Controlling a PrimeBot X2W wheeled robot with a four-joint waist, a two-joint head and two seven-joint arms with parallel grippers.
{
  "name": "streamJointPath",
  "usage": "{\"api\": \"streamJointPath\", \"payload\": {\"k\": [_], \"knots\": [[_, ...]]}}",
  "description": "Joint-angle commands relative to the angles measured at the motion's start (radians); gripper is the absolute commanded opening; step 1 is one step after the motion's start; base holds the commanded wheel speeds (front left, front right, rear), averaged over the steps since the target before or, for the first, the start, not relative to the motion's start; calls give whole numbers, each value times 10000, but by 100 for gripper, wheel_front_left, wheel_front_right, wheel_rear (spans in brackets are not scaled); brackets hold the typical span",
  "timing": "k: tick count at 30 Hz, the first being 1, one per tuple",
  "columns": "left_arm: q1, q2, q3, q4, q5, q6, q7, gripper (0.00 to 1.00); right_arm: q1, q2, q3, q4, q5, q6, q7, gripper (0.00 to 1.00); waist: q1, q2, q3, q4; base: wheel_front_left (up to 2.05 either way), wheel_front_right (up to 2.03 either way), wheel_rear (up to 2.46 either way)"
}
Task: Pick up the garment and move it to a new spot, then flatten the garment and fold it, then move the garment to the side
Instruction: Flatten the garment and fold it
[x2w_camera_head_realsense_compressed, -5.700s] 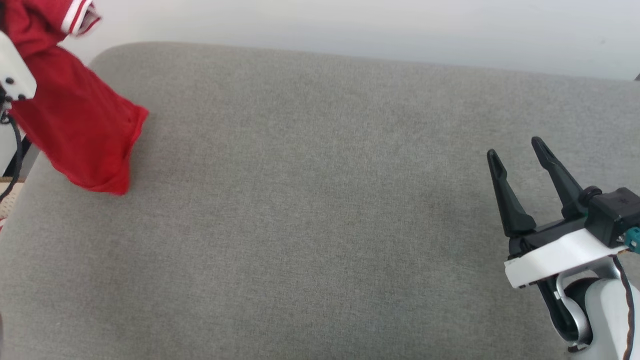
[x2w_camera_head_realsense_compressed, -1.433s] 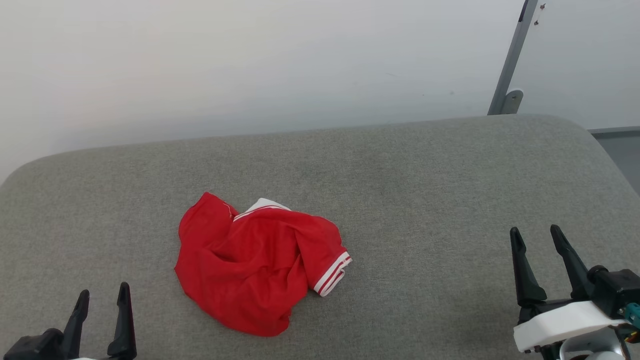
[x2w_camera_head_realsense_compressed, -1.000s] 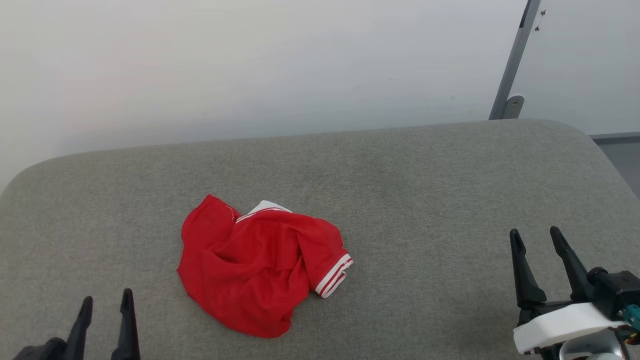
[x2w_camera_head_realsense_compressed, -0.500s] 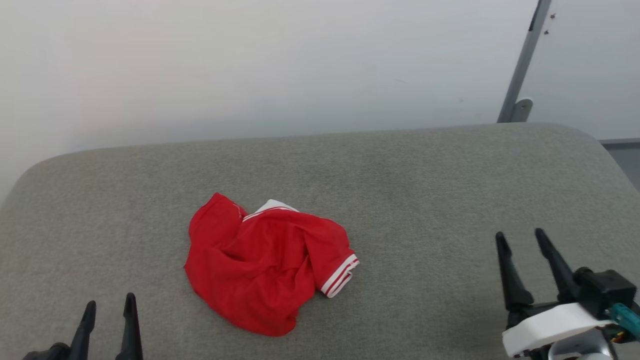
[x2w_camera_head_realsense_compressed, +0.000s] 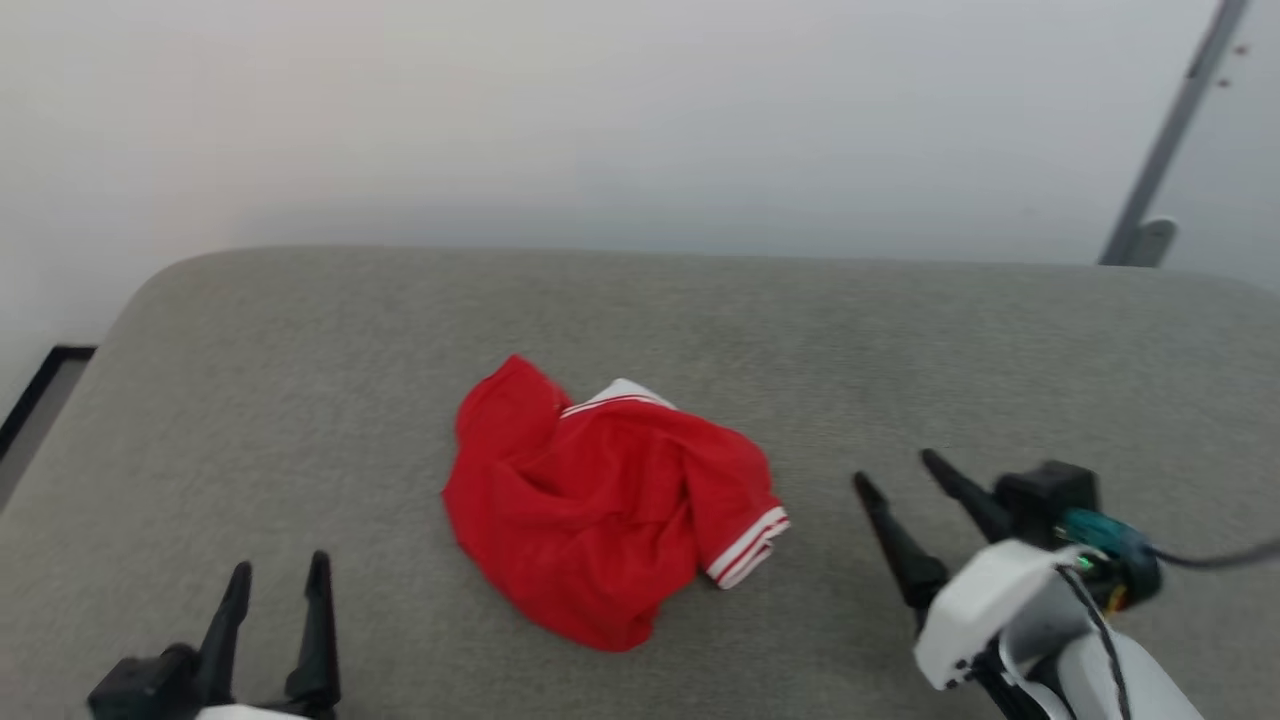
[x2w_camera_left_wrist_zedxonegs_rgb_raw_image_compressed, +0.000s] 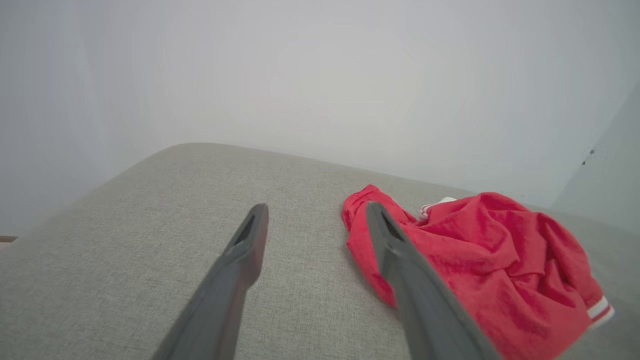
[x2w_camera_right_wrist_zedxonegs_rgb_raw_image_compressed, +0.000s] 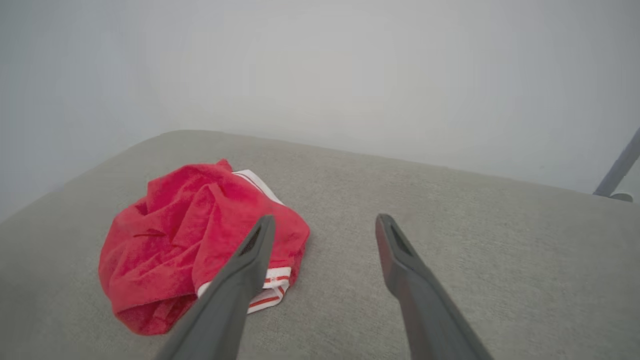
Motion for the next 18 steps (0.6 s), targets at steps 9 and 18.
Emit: {"api": "streamJointPath", "payload": {"k": [9,18], "knots": [[-832,-194,-564,108,181,-169,-52,100,-1891,-675,2078,1421,1132,1,1639,100,0,-1,683,1308,0,0,0],[-1610,-485,-974,250,84,-224,-52,100,-3649,-1179,4121,2803,1781,1,3028,100,0,-1,1548,2050,0,0,0]]}}
